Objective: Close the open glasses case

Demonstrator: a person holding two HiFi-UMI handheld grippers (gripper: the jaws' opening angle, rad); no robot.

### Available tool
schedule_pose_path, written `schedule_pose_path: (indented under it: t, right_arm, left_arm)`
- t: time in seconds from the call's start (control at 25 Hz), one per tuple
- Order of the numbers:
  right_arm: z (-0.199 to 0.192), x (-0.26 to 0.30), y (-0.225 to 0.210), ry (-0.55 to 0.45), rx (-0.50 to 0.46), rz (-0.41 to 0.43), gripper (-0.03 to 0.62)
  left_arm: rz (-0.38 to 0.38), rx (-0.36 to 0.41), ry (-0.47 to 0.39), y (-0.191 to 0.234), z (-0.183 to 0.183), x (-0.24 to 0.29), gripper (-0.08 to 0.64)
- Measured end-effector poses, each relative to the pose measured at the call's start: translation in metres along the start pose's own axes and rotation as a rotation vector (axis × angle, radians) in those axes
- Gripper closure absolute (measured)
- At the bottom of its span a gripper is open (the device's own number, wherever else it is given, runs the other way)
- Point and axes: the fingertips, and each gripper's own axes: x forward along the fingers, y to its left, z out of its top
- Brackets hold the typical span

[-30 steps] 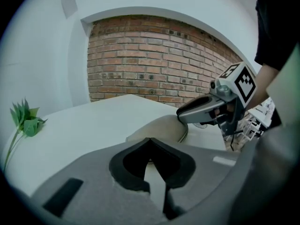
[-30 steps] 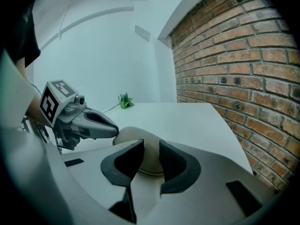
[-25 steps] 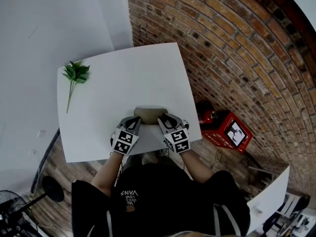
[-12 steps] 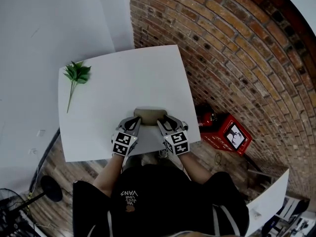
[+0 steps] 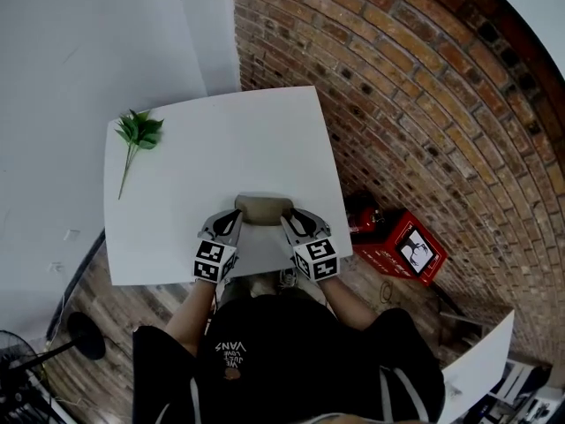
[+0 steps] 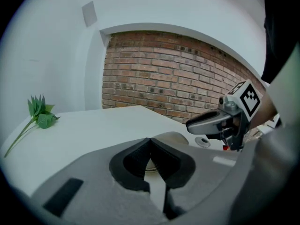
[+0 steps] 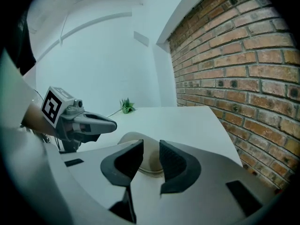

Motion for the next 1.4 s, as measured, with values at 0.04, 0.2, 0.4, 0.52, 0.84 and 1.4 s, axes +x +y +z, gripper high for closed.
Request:
schedule_pose_path:
  t: [0.04, 0.2, 0.4, 0.52, 0.84, 1.4]
  right_arm:
    - [0.002, -0.002, 0.001, -0.008, -0.005, 0.008, 0.488]
    - [0.012, -0.013, 0.002, -0.045, -0.038, 0.046, 0.554]
    - [0.02, -0.028, 0.003, -0.088, -0.069, 0.122, 0.591]
    - [0.024, -0.037, 0.006, -0.101, -0.079, 0.178, 0.591]
    - [0.04, -0.074, 0.01, -0.153, -0.101, 0.242, 0.592]
    - [0.032, -0.134, 0.058, -0.218, 0.01, 0.107, 0.592]
  left_arm:
    - [0.007, 0.0, -0.01, -0.001, 0.002, -0.002, 0.552]
    - [0.042, -0.011, -0.045, -0.009, 0.01, -0.01, 0.552]
    - [0.095, -0.027, -0.096, -0.025, 0.022, -0.022, 0.552]
    - [0.13, -0.018, -0.134, -0.037, 0.031, -0.034, 0.552]
    - [0.176, -0.009, -0.194, -0.071, 0.044, -0.07, 0.552]
    - [0.057, 0.067, -0.207, -0.102, 0.028, -0.142, 0.552]
